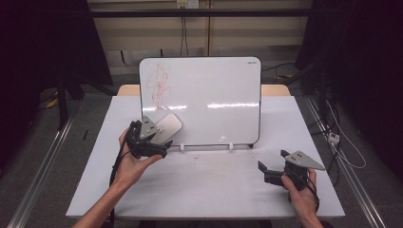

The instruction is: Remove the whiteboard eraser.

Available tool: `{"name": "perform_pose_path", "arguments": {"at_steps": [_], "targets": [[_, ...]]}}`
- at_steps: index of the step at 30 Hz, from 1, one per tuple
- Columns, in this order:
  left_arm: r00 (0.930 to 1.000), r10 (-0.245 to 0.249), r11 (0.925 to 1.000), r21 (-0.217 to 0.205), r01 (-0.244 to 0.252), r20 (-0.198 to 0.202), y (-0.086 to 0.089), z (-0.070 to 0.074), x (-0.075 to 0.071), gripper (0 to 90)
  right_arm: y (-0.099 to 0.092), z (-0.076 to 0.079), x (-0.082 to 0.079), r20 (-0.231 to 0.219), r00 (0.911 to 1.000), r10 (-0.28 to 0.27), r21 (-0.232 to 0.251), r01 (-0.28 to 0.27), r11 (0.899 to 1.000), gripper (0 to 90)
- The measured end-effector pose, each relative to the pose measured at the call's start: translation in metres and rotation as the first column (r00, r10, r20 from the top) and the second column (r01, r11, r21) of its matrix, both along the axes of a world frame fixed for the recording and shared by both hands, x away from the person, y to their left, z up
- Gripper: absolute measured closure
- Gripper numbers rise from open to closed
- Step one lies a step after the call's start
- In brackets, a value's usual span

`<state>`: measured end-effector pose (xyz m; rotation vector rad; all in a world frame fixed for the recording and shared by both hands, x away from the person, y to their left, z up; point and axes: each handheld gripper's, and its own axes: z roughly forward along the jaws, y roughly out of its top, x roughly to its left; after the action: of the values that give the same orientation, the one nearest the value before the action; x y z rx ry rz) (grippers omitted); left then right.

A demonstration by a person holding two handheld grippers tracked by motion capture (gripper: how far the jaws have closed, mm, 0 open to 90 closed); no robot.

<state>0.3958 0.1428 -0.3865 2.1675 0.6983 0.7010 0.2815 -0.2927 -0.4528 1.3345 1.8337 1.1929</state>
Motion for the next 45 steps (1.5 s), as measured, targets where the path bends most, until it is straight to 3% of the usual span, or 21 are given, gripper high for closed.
{"name": "perform_pose_path", "arguments": {"at_steps": [4, 5, 7, 8, 12, 15, 17, 21, 22, 24, 25, 31, 33, 38, 45], "targets": [[0.9997, -0.016, 0.999, 0.043, 0.015, 0.018, -0.004, 0.001, 0.004, 8.6, 0.0, 0.0, 0.001, -0.012, 0.9999, 0.001, 0.004, -0.001, 1.0, 4.4], [0.9991, -0.024, 0.9965, 0.081, 0.021, 0.034, -0.004, 0.001, 0.005, 9.7, 0.0, -0.001, 0.001, -0.011, 0.9999, 0.002, 0.001, -0.002, 1.0, 4.4], [0.9989, -0.018, 0.9964, 0.084, 0.014, 0.044, -0.005, 0.001, 0.005, 10.2, 0.001, -0.001, 0.001, -0.01, 0.9999, 0.005, -0.002, -0.005, 1.0, 4.4], [0.9978, -0.026, 0.9929, 0.118, 0.018, 0.061, -0.007, 0.0, 0.005, 10.3, 0.001, -0.001, 0.001, -0.01, 0.9999, 0.006, -0.003, -0.006, 1.0, 4.4], [0.9972, -0.035, 0.9854, 0.169, 0.024, 0.066, -0.011, -0.006, 0.007, 11.3, 0.001, -0.001, 0.002, -0.014, 0.9999, 0.005, -0.002, -0.005, 1.0, 4.4], [0.9948, -0.04, 0.9838, 0.178, 0.023, 0.094, -0.011, -0.007, 0.007, 14.3, 0.001, -0.001, 0.002, -0.015, 0.9999, 0.006, -0.003, -0.006, 1.0, 4.4], [0.9952, -0.036, 0.984, 0.177, 0.019, 0.091, -0.011, -0.009, 0.008, 16.5, 0.002, -0.001, 0.002, -0.014, 0.9999, 0.007, -0.003, -0.008, 1.0, 4.4], [0.9945, -0.046, 0.9751, 0.22, 0.025, 0.094, -0.012, -0.016, 0.007, 18.1, 0.003, -0.001, 0.003, -0.013, 0.9999, 0.011, -0.01, -0.011, 1.0, 4.4], [0.9936, -0.059, 0.9697, 0.242, 0.034, 0.096, -0.012, -0.017, 0.008, 19.2, 0.003, -0.001, 0.003, -0.012, 0.9998, 0.013, -0.011, -0.013, 1.0, 4.4], [0.9943, -0.056, 0.9687, 0.246, 0.032, 0.091, -0.013, -0.018, 0.008, 20.6, 0.004, -0.001, 0.003, -0.015, 0.9998, 0.014, -0.009, -0.014, 1.0, 4.4], [0.993, -0.06, 0.9612, 0.274, 0.03, 0.102, -0.015, -0.019, 0.008, 22.0, 0.004, 0.0, 0.003, -0.012, 0.9998, 0.015, -0.01, -0.015, 1.0, 4.4], [0.9906, -0.04, 0.9541, 0.3, -0.001, 0.131, -0.021, -0.023, 0.008, 23.8, 0.003, 0.0, 0.002, -0.012, 0.9999, 0.011, -0.008, -0.011, 1.0, 4.4], [0.9886, -0.028, 0.9475, 0.319, -0.021, 0.148, -0.023, -0.023, 0.008, 27.8, 0.003, 0.0, 0.002, -0.014, 0.9998, 0.013, -0.011, -0.014, 1.0, 4.4], [0.9866, -0.022, 0.9433, 0.33, -0.033, 0.162, -0.026, -0.024, 0.009, 29.8, 0.004, -0.001, 0.003, -0.02, 0.9997, 0.012, -0.011, -0.012, 1.0, 4.4], [0.9864, -0.018, 0.9476, 0.317, -0.035, 0.164, -0.025, -0.025, 0.01, 30.6, 0.006, -0.001, 0.005, -0.023, 0.9996, 0.019, -0.018, -0.019, 1.0, 4.5]]}}
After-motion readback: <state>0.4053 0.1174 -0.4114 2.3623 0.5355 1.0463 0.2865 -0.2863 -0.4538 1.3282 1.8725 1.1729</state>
